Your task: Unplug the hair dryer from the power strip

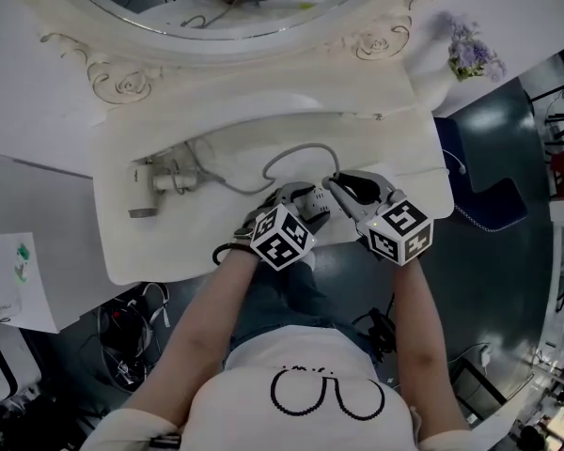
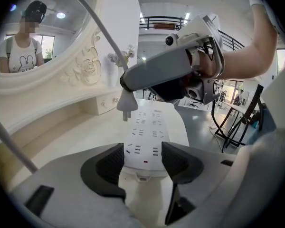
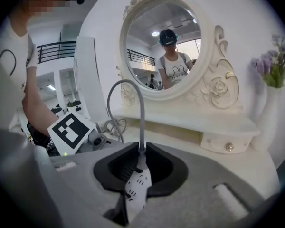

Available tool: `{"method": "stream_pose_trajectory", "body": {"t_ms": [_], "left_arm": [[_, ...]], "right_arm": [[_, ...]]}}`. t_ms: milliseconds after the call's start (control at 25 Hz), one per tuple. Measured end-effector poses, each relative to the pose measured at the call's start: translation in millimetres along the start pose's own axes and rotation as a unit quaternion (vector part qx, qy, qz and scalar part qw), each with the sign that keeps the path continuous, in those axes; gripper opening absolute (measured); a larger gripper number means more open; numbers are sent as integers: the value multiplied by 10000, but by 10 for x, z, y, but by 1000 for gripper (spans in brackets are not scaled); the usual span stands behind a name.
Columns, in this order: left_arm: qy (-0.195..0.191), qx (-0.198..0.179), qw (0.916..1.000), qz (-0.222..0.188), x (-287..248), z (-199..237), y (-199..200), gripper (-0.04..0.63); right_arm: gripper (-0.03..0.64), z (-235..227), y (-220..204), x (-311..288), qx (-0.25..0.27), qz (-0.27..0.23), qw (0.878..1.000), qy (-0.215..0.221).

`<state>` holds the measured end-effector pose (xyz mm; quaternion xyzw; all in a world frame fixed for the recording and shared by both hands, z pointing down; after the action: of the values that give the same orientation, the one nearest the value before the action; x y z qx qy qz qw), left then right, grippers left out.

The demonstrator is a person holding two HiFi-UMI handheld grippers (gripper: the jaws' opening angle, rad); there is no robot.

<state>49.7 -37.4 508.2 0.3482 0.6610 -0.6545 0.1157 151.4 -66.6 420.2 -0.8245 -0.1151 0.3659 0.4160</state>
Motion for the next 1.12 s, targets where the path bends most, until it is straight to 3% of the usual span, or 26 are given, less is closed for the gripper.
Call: {"method": "stream_pose_trajectory", "body": {"t_ms": [200, 440, 640, 720, 880, 1120], "left_arm": [[-7, 27, 10000, 50, -4, 8, 2, 244], [-12, 48, 9999, 90, -6, 4, 18, 244], [-15, 59, 9999, 136, -7, 3, 45, 244], [-12, 65, 9999, 139, -2, 4, 44, 244], [-29, 70, 9999, 123, 3, 6, 34, 244], [-65, 111, 9999, 104, 14, 16, 14, 244]], "right_arm": [[54, -138, 216, 144, -607, -195, 9978, -201], [52, -465, 270, -16, -1254, -71, 9912, -415], [43, -635, 208, -311, -2154, -64, 9759, -340], [5, -676, 144, -402, -2255, 72, 9733, -419], [0, -718, 67, -495, -2242, 242, 9724, -607], [0, -536, 278, -274, -2134, -300, 9753, -483]]}}
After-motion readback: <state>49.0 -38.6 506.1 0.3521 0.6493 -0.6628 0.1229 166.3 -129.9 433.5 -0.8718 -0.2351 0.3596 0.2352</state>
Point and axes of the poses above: the fingertips, and each gripper's own axes: x backward along the fingers, z to its left, y out of its top, the point moved 8 cm from there along x, backward along the fingers, and after that the axes turned 15 degrees about -x, right-handed, at the moved point
